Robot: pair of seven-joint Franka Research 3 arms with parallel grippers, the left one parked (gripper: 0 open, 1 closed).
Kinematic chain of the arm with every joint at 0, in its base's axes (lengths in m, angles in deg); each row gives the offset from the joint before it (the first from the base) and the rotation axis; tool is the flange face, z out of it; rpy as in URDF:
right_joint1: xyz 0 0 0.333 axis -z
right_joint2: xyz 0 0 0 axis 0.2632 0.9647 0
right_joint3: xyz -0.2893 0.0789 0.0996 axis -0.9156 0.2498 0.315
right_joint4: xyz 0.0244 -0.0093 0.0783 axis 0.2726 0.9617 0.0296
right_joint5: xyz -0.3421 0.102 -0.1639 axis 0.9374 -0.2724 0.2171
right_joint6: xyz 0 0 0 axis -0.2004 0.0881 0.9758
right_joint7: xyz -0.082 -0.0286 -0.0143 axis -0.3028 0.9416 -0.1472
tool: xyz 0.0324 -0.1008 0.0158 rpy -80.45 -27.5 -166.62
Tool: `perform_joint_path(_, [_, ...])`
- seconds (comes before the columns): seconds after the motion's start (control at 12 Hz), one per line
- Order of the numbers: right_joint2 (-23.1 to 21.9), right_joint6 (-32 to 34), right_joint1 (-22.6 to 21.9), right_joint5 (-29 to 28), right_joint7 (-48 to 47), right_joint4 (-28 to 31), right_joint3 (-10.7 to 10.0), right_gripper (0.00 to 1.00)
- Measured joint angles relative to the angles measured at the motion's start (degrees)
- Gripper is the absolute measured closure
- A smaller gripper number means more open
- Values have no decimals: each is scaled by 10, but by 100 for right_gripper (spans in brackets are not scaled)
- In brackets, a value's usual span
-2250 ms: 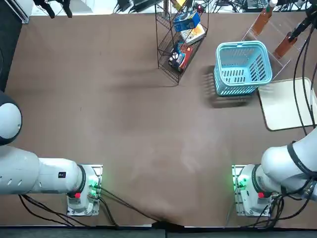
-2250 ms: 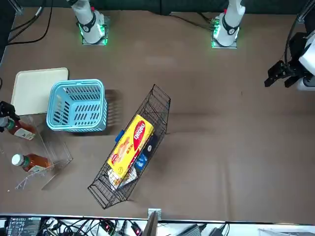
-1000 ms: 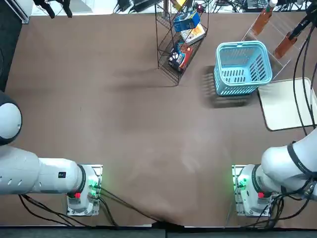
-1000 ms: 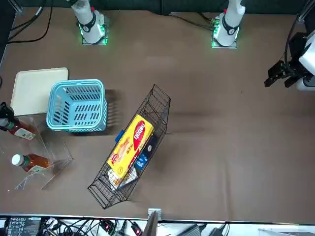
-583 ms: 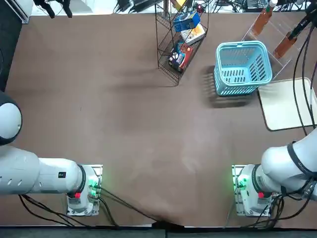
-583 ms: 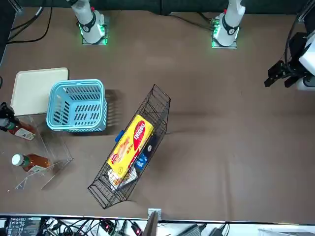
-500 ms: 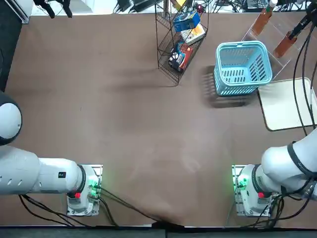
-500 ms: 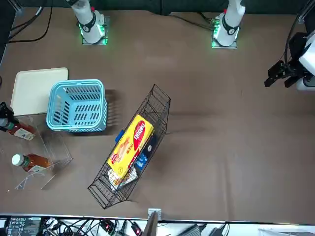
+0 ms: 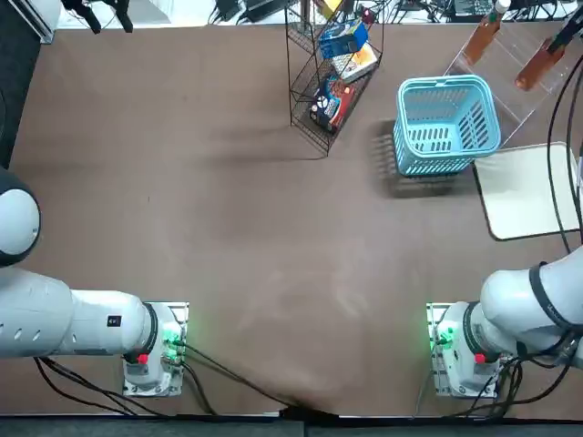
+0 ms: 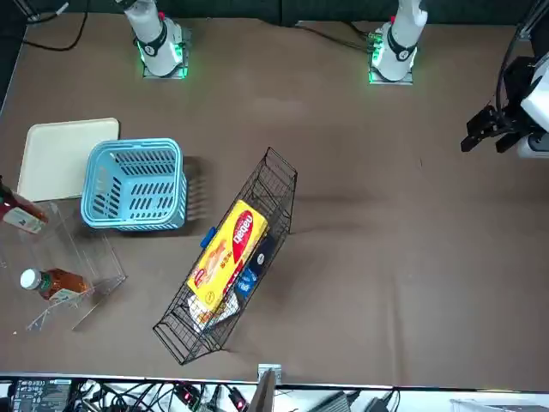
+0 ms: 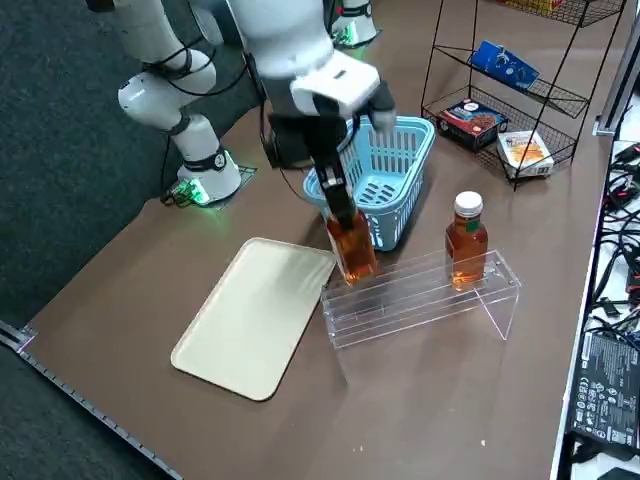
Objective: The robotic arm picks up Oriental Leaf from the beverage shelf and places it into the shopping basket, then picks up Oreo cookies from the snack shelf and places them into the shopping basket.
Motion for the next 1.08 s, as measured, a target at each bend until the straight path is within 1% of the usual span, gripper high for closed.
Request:
perform_joint_path(0.25, [-32, 61, -1, 0, 0, -24, 0, 44])
perform_joint_path(0.33, [-52, 92, -8, 0, -17, -30, 1, 44])
perform_joint_path(0.42, [-62, 110, -15, 0, -37, -31, 2, 44])
perform_joint_path(0.67, [-85, 167, -43, 0, -121, -31, 3, 44])
perform_joint_path(0.83, [-99, 196, -61, 0, -203, -27, 4, 44])
perform_joint_path(1.08, [-127, 213, -92, 0, -307, 1, 5, 44])
